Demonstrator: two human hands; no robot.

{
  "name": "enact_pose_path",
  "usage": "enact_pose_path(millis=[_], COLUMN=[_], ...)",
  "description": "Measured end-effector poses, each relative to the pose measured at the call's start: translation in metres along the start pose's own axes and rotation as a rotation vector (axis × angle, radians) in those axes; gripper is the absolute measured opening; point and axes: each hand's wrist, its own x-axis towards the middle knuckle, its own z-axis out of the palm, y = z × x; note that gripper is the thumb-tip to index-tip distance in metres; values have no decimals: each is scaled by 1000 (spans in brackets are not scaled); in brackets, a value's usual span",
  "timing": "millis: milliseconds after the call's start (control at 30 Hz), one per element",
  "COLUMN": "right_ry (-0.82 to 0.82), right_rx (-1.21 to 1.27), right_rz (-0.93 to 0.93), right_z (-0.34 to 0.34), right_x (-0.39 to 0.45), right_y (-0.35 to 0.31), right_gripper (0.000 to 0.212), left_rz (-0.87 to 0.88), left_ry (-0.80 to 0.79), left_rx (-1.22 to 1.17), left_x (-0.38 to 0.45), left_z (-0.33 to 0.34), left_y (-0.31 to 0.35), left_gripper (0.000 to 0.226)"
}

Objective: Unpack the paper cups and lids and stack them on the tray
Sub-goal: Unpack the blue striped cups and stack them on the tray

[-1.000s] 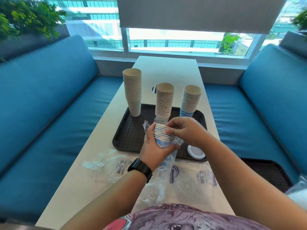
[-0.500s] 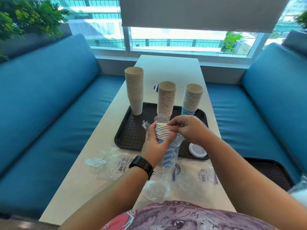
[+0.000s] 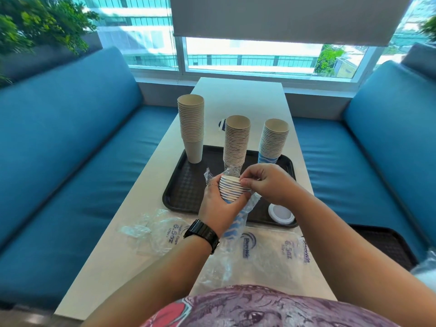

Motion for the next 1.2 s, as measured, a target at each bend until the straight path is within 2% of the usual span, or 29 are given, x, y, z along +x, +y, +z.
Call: enact_pose_path(millis=[200, 333, 567, 733, 800, 1033, 1200], right_ry=[14, 134, 280, 347, 411, 631, 627], right_rx=[-49, -57, -106, -129, -156, -386, -576], right_rz=[-13, -20, -51, -77, -91, -58, -38], right_z=[0, -6, -25, -50, -67, -120, -125], right_x=[2, 8, 22, 41, 50, 87, 108], right_y=[0, 1, 7, 8, 6, 7, 23], right_gripper=[7, 9, 9, 8, 8, 18, 21], left_rz=[-2, -4, -20, -33, -38, -71, -89], left_ry=[3, 20, 8, -8, 2, -13, -25], left_rx=[-9, -33, -32, -58, -69, -61, -68], left_x=[1, -1, -2, 0, 1, 6, 8], left_z=[0, 3, 4, 5, 6, 7, 7], left_y=[-2, -10, -11, -16, -18, -25, -26], left_gripper=[72, 73, 89, 70, 69, 79, 78])
